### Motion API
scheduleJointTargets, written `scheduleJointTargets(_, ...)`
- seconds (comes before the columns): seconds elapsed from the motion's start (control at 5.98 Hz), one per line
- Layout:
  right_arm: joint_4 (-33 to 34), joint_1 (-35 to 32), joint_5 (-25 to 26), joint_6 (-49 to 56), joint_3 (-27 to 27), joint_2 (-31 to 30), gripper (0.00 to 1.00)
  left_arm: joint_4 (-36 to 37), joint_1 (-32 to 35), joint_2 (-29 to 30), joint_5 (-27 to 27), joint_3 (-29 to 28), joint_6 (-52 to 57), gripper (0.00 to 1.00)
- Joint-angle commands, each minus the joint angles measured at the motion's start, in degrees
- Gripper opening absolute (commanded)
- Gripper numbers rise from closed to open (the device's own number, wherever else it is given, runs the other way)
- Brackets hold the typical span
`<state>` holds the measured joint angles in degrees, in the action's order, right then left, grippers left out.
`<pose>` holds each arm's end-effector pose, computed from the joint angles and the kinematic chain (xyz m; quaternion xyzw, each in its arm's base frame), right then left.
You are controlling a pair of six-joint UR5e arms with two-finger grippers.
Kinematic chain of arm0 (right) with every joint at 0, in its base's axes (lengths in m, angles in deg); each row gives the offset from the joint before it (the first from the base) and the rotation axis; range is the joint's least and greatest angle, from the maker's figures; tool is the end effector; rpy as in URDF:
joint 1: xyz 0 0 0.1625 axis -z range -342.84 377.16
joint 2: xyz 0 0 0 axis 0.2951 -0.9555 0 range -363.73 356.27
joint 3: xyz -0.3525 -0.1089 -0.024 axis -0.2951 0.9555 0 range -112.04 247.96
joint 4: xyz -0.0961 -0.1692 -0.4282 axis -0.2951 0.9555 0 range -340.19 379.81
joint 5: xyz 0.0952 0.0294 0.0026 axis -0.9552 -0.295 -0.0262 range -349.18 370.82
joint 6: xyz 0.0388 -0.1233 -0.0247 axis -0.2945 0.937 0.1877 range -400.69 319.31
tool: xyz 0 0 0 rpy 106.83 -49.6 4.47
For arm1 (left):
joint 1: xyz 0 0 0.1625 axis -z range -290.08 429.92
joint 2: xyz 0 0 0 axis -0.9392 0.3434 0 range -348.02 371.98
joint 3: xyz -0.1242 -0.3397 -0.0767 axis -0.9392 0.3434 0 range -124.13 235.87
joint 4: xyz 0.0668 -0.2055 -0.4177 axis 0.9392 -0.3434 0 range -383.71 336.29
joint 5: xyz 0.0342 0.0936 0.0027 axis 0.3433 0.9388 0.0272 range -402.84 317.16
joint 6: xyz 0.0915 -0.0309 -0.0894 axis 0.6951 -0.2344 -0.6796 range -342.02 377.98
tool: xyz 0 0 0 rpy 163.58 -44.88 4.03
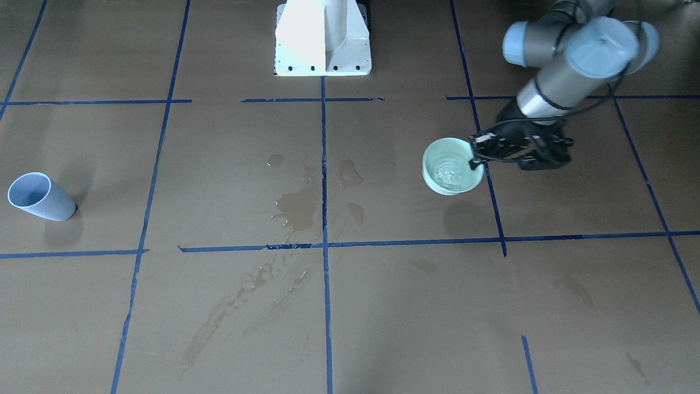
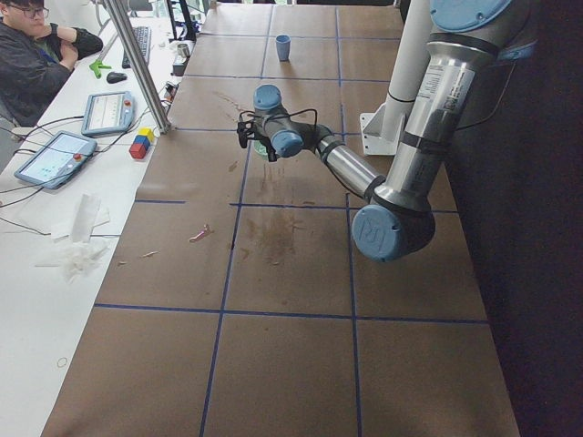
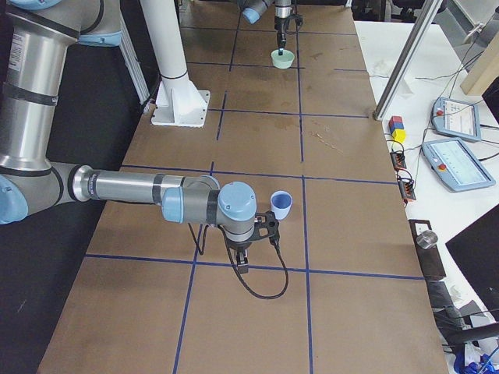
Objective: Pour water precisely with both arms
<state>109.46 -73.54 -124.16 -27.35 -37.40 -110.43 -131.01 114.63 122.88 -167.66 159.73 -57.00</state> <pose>0.0457 -0.4422 0.6220 0.0388 -0.3806 -0.0985 0.9186 0.4202 -0.4978 0.2385 -0.0246 0.4970 -0.0927 0.8624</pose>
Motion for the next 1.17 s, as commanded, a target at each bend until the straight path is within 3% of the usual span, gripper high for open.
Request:
scheduleJointTargets(0.0,0.00,0.00,-0.02,-0.06,-0.02,0.00,1.00,1.74,-8.12,8.84,6.67,-3.72,-8.58,0.00)
scheduleJointTargets(0.33,0.00,0.00,0.07,-0.06,-0.02,0.00,1.00,1.48,-11.56,15.81,10.64,-11.19,-12.03,0.00)
scheduleJointTargets(1.0,0.09,0.00,-0.02,-0.06,0.06,0.00,1.00,0.78,-15.09,20.66,14.43,-17.37,-12.92,0.00)
